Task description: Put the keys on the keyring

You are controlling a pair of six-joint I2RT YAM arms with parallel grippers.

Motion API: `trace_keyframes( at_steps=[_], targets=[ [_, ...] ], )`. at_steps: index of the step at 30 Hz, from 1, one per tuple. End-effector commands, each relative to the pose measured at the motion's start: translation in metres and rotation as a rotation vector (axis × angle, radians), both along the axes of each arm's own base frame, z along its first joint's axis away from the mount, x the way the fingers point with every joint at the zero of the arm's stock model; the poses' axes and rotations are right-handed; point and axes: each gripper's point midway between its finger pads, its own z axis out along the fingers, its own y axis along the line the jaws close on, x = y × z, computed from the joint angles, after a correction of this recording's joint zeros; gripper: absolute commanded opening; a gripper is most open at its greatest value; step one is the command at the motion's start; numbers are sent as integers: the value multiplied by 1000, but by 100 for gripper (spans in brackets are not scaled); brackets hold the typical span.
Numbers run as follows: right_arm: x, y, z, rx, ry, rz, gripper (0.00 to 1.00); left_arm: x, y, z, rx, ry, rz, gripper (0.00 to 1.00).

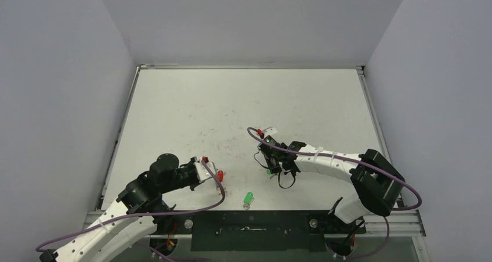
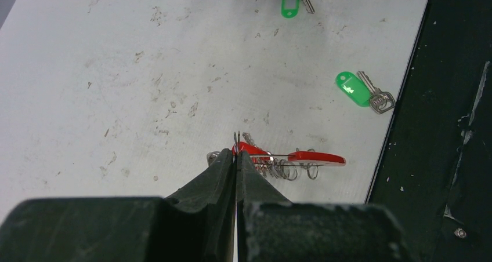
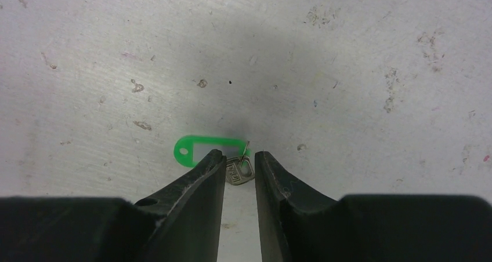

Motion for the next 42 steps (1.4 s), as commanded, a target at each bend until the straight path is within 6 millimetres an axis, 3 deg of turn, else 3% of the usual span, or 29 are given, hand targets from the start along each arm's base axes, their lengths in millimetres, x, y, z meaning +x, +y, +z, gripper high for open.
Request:
trace_keyframes(
  at_steps=[1,11,15,17,20,26,33,42],
  targets=[
    [8,9,2,25,-26,-3,25,1,-6,23,-42,-44,-26,0],
    [9,-1,0,-27,-35,-20,5,0,-7,22,-39,-41,-32,0],
    [10,-4,2,-39,-40,-25,2,0,-7,22,-40,-43,-31,0],
    [10,-4,4,-40,-42,-27,7,0,-7,23,-42,-44,-31,0],
    [10,-4,5,-40,-41,-28,24,0,-7,23,-43,-46,-32,0],
    [8,-6,3,-45,-36,-28,25,0,-7,24,-47,-49,-33,0],
    [9,-12,2,-76,-40,-42,0,-1,-7,25,-55,-51,-33,0],
    [14,-4,33,-11,-96,8,0,5,-16,30,-145,-24,7,0]
  ],
)
